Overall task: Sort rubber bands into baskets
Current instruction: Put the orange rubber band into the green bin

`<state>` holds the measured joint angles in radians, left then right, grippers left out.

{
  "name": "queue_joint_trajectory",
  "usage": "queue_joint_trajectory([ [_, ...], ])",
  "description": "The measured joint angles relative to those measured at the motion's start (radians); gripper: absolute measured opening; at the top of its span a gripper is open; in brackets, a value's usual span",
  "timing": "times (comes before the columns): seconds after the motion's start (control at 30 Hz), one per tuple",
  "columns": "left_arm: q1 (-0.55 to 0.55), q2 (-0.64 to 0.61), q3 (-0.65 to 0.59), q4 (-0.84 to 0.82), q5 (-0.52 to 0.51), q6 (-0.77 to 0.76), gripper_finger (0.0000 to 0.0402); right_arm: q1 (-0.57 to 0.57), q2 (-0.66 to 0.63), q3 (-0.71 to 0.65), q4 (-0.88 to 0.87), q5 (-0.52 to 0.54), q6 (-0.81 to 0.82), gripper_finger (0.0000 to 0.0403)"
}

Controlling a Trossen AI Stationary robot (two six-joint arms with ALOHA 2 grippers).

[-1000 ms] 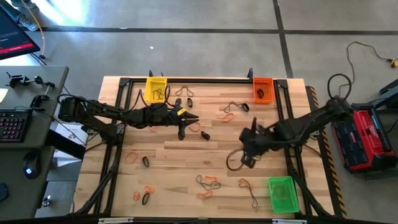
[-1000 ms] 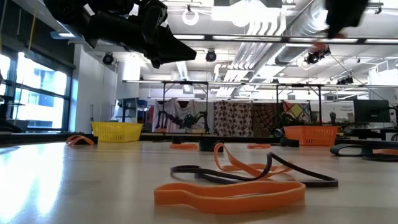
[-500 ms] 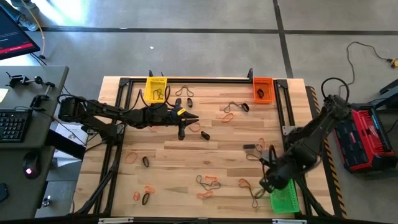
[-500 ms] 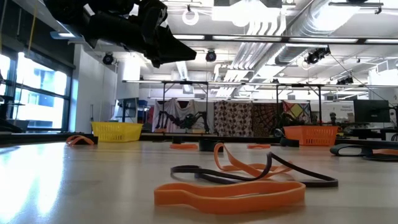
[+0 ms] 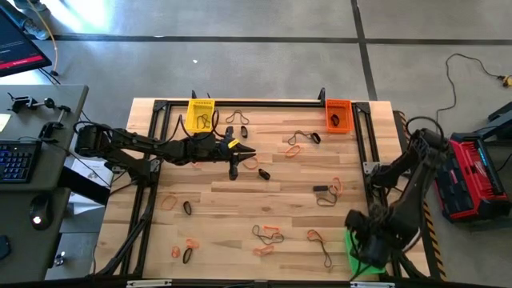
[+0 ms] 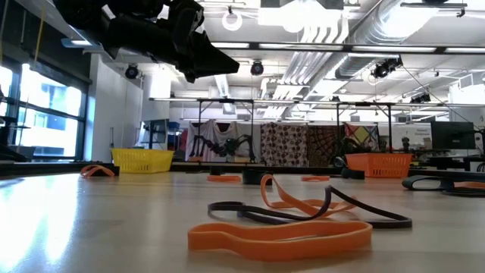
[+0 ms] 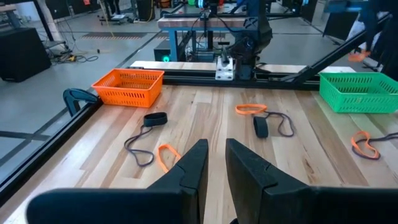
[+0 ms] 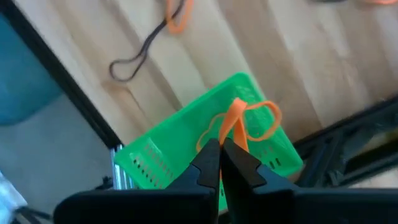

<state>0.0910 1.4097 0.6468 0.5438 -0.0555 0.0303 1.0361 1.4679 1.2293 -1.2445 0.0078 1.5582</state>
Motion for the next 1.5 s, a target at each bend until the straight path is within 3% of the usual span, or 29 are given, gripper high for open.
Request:
queue_joint_trajectory([
  [0.53, 0.013, 0.000, 0.000, 0.017, 0.001, 0.007, 0.0045, 0.060, 0.224, -0.001, 0.024, -0.068, -0.168, 0.0000],
  [0.7, 0.013, 0.000, 0.000, 0.016, 0.000, 0.007, 0.0045, 0.060, 0.225, -0.012, 0.048, -0.071, -0.198, 0.0000],
  [0.97, 0.013, 0.000, 0.000, -0.002, 0.001, 0.008, 0.0045, 0.060, 0.210, -0.170, 0.274, -0.182, -0.229, 0.0000],
  [1.23, 0.013, 0.000, 0.000, -0.003, 0.000, 0.008, 0.0045, 0.060, 0.209, -0.262, 0.396, -0.208, -0.258, 0.0000],
  [1.5, 0.013, 0.000, 0.000, -0.008, 0.000, 0.008, 0.0045, 0.060, 0.209, -0.271, 0.405, -0.253, -0.258, 0.0000],
])
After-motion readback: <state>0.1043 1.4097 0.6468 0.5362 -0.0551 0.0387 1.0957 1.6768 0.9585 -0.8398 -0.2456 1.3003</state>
